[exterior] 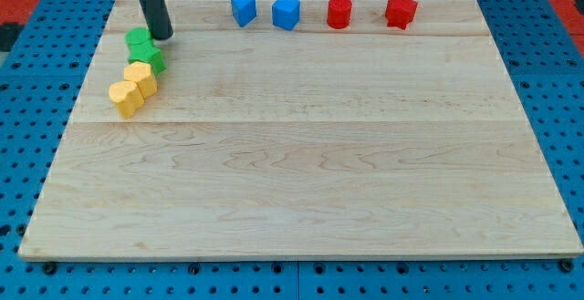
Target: Push the greenyellow blocks slightly down
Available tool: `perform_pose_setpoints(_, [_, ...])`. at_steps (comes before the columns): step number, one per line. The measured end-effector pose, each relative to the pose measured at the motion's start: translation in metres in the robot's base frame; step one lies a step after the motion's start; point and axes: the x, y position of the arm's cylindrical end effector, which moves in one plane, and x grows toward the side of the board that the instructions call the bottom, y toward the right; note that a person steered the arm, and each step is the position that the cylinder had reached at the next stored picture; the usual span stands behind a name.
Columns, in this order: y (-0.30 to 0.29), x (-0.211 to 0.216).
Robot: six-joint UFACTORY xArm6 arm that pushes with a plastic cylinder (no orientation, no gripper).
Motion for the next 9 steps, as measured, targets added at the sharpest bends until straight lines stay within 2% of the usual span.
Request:
perform_pose_setpoints(1, [0.008,0.020])
perform_pose_setpoints(2, [0.023,-0.019])
perform_pose_setpoints(3, [0.004,-0.041])
perform_pose_setpoints(4, [-0.029,-0.041])
perform_pose_setpoints(6, [-0.027,-0.041])
perform_pose_setpoints(7, [-0.024,-0.010])
perform_pose_setpoints(8, [-0.024,0.039])
perform_pose_setpoints(9, [0.006,0.025])
